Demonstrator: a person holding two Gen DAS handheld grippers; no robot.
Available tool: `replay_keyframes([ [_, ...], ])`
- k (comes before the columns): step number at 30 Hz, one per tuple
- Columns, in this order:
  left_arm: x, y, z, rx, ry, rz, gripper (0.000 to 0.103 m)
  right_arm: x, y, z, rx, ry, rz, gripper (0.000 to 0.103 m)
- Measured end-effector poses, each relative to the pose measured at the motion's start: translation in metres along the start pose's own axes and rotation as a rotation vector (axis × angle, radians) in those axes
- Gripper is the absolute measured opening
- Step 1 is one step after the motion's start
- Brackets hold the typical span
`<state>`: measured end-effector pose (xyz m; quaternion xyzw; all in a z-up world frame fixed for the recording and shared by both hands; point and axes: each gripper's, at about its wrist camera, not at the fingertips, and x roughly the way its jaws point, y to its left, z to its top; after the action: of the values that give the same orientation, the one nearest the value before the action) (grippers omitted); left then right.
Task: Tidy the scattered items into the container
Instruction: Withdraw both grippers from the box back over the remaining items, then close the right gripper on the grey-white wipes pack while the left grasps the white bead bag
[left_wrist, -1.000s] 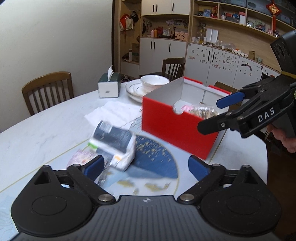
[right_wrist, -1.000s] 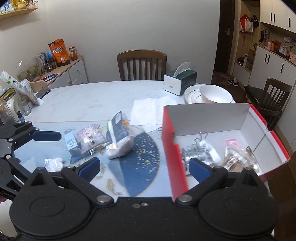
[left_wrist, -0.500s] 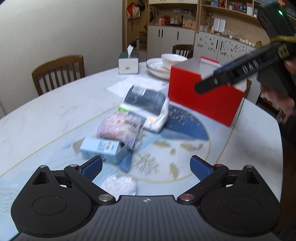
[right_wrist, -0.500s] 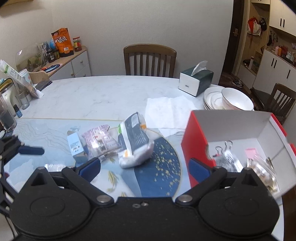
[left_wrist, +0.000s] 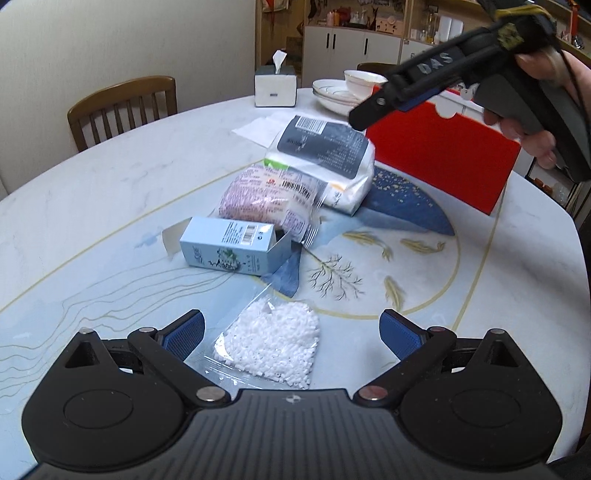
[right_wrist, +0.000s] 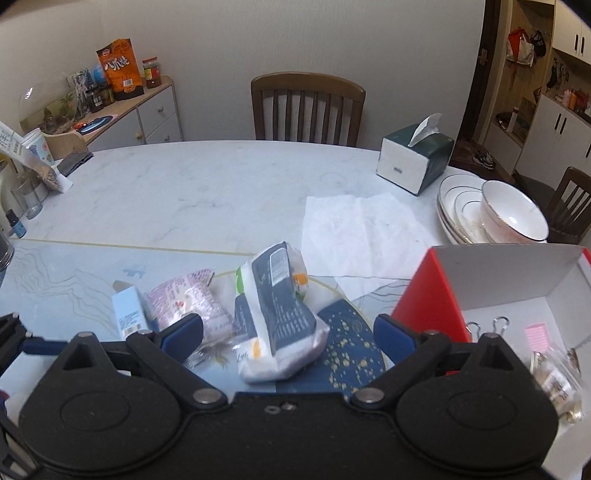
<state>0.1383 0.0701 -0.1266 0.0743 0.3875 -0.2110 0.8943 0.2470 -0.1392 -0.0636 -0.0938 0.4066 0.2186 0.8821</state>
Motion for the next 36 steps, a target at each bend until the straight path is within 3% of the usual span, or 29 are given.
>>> replay_keyframes([
  [11, 0.013, 0.003, -0.005, 0.005, 0.007, 0.01, 0.101, 0.048, -0.006, 0.014, 0.023, 0.063, 0.007, 0.094],
  [25, 0.016, 0.007, -0.01, -0.001, -0.003, 0.009, 0.1, 0.081, -0.011, 0.014, 0.046, 0.119, 0.012, 0.08],
  [36, 0.013, 0.006, -0.01, -0.001, 0.0, 0.019, 0.07, 0.082, -0.011, 0.012, 0.049, 0.129, 0.015, 0.068],
])
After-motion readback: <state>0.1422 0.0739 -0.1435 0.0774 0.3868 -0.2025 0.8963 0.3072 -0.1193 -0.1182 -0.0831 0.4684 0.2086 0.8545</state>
